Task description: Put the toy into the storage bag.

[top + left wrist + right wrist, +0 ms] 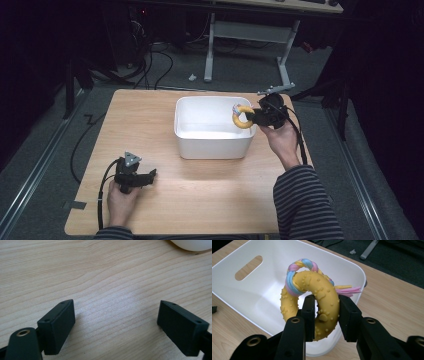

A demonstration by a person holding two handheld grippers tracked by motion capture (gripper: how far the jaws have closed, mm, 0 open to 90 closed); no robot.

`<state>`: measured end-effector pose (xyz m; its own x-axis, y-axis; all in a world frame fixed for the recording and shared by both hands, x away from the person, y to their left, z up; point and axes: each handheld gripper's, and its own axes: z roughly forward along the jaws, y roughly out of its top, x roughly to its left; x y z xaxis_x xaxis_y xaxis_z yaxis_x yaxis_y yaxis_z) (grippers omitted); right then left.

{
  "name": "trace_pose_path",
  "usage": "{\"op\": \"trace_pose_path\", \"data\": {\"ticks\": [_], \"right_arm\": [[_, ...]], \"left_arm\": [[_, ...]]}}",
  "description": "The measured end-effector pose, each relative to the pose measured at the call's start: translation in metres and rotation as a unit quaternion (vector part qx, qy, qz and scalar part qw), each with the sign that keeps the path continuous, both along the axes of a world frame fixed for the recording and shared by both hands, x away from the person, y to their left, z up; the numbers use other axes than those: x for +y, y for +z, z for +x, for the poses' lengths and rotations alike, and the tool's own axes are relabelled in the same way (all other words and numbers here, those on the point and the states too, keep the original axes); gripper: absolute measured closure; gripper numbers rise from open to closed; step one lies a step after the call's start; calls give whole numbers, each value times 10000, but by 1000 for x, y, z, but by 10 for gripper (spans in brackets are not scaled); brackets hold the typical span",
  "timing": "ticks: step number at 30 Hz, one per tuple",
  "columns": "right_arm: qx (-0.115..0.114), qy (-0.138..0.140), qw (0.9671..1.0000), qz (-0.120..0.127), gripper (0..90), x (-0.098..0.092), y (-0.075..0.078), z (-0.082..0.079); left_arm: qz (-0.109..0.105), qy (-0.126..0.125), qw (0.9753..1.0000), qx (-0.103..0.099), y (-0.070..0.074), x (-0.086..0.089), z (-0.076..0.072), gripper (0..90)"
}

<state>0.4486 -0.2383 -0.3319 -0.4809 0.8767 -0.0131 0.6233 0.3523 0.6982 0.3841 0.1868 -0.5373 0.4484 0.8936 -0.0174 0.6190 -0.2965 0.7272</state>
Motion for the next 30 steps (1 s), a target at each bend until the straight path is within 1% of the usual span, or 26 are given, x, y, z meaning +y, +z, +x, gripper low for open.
{"op": "trace_pose_path", "data": {"ticks": [7, 8, 9, 11, 13, 15, 18, 19, 21, 23, 24, 25, 26, 27, 28, 29, 30], "right_arm": [[113, 118, 9998, 93, 691, 9, -5, 5], [145, 155, 9997, 120, 691, 11, -6, 6], [157, 195, 9994, 245, 691, 14, -6, 6], [151, 230, 9992, 286, 691, 15, -6, 7], [180, 281, 9992, 241, 691, 19, -9, 9], [276, 314, 9986, 315, 691, 23, -12, 13], [323, 350, 9982, 375, 691, 25, -13, 15], [353, 438, 9980, 286, 691, 29, -15, 17], [364, 435, 9980, 276, 691, 30, -15, 17], [436, 448, 9976, 308, 691, 32, -20, 19], [436, 448, 9976, 308, 691, 32, -20, 19], [492, 490, 9974, 217, 691, 36, -23, 21], [492, 490, 9974, 217, 691, 36, -23, 21], [561, 496, 9969, 246, 691, 39, -26, 23], [561, 496, 9969, 246, 691, 39, -26, 23], [635, 529, 9963, 256, 691, 43, -29, 23], [661, 547, 9960, 231, 691, 45, -30, 24]], "left_arm": [[0, 1, 10000, -1, 0, 0, 0, 151], [1, 1, 10000, -2, 0, 0, 0, 151], [2, 2, 10000, -3, 0, 0, 0, 151], [2, 2, 10000, -4, 0, 0, 0, 151], [3, 1, 10000, -3, 0, 0, 0, 151], [6, 2, 10000, -5, 0, 0, 0, 151], [8, 3, 10000, -7, 0, 0, 0, 151], [8, -6, 10000, -1, 0, 0, 0, 151], [4, -8, 10000, -3, 0, -1, 0, 150], [7, -9, 10000, -3, 0, -1, 0, 151], [7, -9, 10000, -3, 0, -1, 0, 151], [5, -9, 10000, -2, 0, -1, 0, 151], [5, -9, 10000, -2, 0, -1, 0, 151], [6, -9, 10000, -1, 0, -1, 0, 151], [6, -9, 10000, -1, 0, -1, 0, 151], [8, -6, 10000, -1, 0, -1, 0, 151], [7, -6, 10000, -1, 0, -1, 0, 151]]}}
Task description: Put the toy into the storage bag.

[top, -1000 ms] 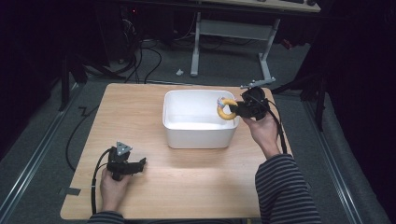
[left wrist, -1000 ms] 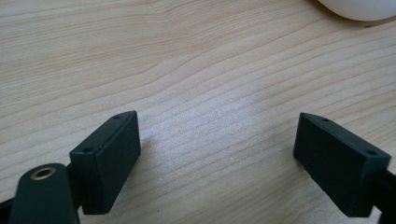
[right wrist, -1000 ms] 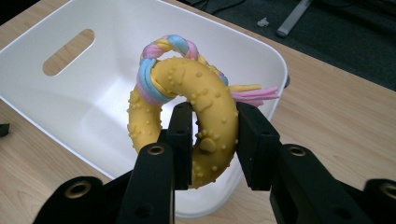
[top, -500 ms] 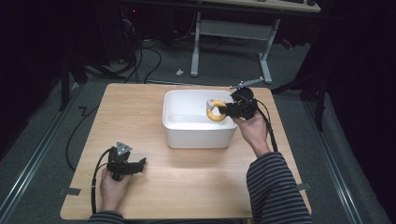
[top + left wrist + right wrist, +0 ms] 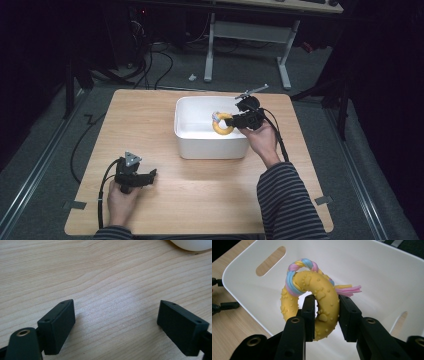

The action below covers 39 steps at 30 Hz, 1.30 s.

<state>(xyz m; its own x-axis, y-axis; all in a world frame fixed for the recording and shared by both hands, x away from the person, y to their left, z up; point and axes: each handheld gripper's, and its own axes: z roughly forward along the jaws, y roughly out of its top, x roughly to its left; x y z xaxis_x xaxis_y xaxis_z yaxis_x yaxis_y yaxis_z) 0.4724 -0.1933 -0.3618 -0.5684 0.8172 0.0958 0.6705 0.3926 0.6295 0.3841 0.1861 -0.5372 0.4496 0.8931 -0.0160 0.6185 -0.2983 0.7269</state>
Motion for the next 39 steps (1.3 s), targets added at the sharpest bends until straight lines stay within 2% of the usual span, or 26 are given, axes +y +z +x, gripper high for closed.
{"op": "trace_pose_path", "data": {"ticks": [13, 23, 34, 39], "right_arm": [[267, 163, 9993, -183, 691, 11, -9, 1], [432, 209, 9988, -126, 691, 10, -15, 1], [425, 218, 9988, -82, 682, 8, -13, -1], [344, 205, 9992, 82, 584, 2, -8, -6]], "left_arm": [[-6, -3, 10000, -4, 0, 0, 0, 151], [-2, -2, 10000, -1, 0, 0, 0, 151], [-1, 0, 10000, -1, 0, 0, 0, 152], [-2, 29, 10000, -9, 0, 0, 0, 153]]}}
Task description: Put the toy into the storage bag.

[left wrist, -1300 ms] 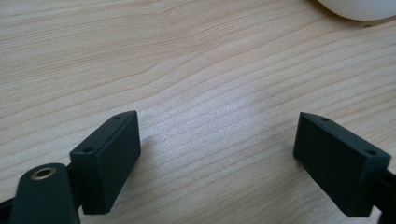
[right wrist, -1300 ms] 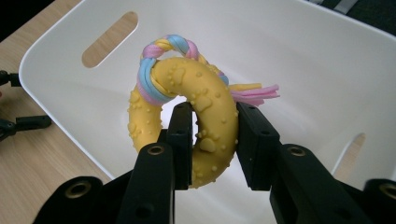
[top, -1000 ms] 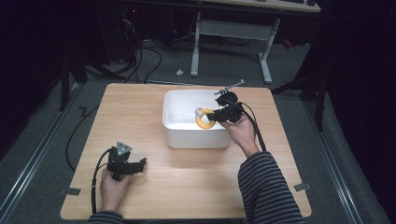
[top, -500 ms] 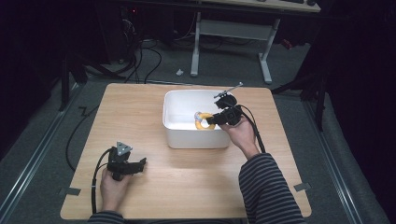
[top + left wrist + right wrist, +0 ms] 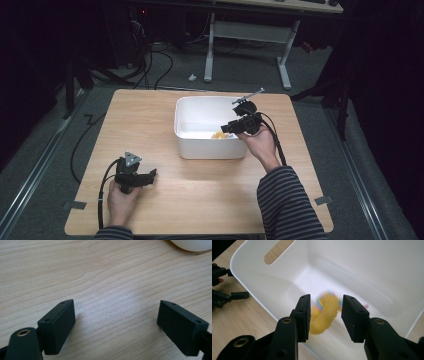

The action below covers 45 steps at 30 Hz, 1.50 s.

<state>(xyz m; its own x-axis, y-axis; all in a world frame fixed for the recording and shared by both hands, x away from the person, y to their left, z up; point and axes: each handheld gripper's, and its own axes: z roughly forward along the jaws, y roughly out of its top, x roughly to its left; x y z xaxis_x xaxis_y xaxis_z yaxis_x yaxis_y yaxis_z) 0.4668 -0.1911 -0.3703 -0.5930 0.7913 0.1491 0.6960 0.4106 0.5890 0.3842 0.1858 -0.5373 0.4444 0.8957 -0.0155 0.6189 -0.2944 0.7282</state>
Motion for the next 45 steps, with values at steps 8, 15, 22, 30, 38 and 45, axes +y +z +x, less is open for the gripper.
{"op": "trace_pose_path", "data": {"ticks": [8, 15, 22, 30, 38, 45], "right_arm": [[-463, -283, 9985, 82, 511, -25, 11, -22], [-654, -438, 9968, 165, 499, -41, 18, -34], [-757, -517, 9955, 229, 500, -53, 21, -42], [-877, -602, 9938, 313, 498, -67, 26, -51], [-948, -742, 9917, 448, 493, -85, 31, -62], [-1010, -854, 9899, 503, 491, -99, 32, -70]], "left_arm": [[0, 21, 10000, -3, 0, 0, 0, 156], [-1, 22, 10000, -3, 0, 0, 0, 157], [-1, 22, 10000, -2, 0, 0, 0, 156], [-2, 21, 10000, -2, 0, 0, 0, 156], [-3, 16, 10000, 7, 0, 0, 0, 157], [-5, 16, 10000, 8, 0, 0, 0, 157]]}}
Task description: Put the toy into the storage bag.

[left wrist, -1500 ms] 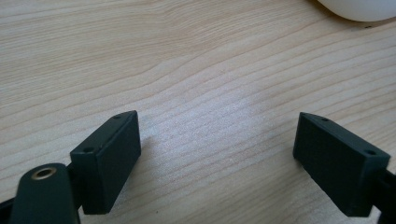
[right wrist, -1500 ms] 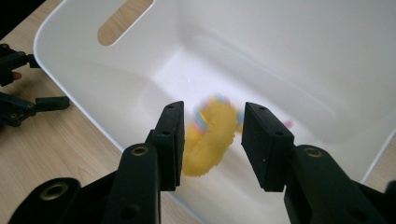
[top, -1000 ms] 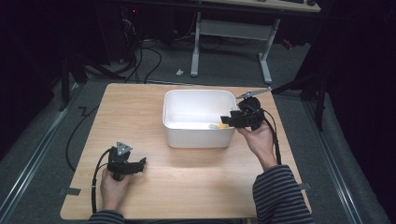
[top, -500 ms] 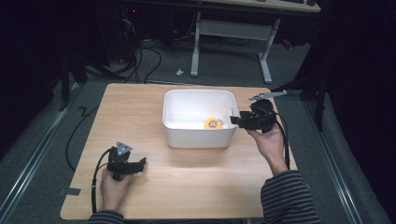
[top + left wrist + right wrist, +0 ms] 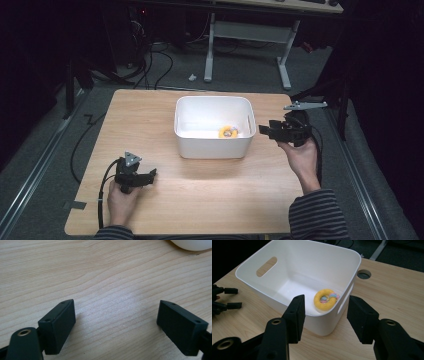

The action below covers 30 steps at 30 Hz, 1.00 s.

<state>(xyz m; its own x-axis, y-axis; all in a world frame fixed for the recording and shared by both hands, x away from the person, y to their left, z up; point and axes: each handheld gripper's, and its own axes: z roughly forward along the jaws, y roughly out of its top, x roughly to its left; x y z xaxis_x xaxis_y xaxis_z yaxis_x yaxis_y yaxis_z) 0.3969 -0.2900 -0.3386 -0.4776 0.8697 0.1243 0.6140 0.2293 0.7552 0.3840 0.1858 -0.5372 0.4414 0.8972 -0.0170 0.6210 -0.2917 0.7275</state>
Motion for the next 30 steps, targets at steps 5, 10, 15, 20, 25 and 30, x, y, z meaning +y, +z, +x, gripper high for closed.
{"op": "trace_pose_path", "data": {"ticks": [5, 10, 15, 20, 25, 30], "right_arm": [[-52, -87, 9999, 78, 486, -9, 1, -5], [-89, -176, 9997, 155, 486, -20, 0, -11], [-152, -246, 9994, 191, 483, -30, 2, -21], [-140, -281, 9993, 224, 480, -40, -4, -29], [-153, -313, 9994, 58, 475, -42, -6, -37], [-242, -263, 9993, 111, 476, -44, -10, -47]], "left_arm": [[-1, 0, 10000, 1, 0, 0, 0, 157], [-2, -2, 10000, 1, 0, 0, 0, 157], [-3, -1, 10000, 0, 0, 0, 0, 157], [-3, -1, 10000, 1, 0, 0, 0, 157], [-2, -2, 10000, 0, 0, 0, 0, 157], [-2, -2, 10000, 1, 0, 0, 0, 156]]}}
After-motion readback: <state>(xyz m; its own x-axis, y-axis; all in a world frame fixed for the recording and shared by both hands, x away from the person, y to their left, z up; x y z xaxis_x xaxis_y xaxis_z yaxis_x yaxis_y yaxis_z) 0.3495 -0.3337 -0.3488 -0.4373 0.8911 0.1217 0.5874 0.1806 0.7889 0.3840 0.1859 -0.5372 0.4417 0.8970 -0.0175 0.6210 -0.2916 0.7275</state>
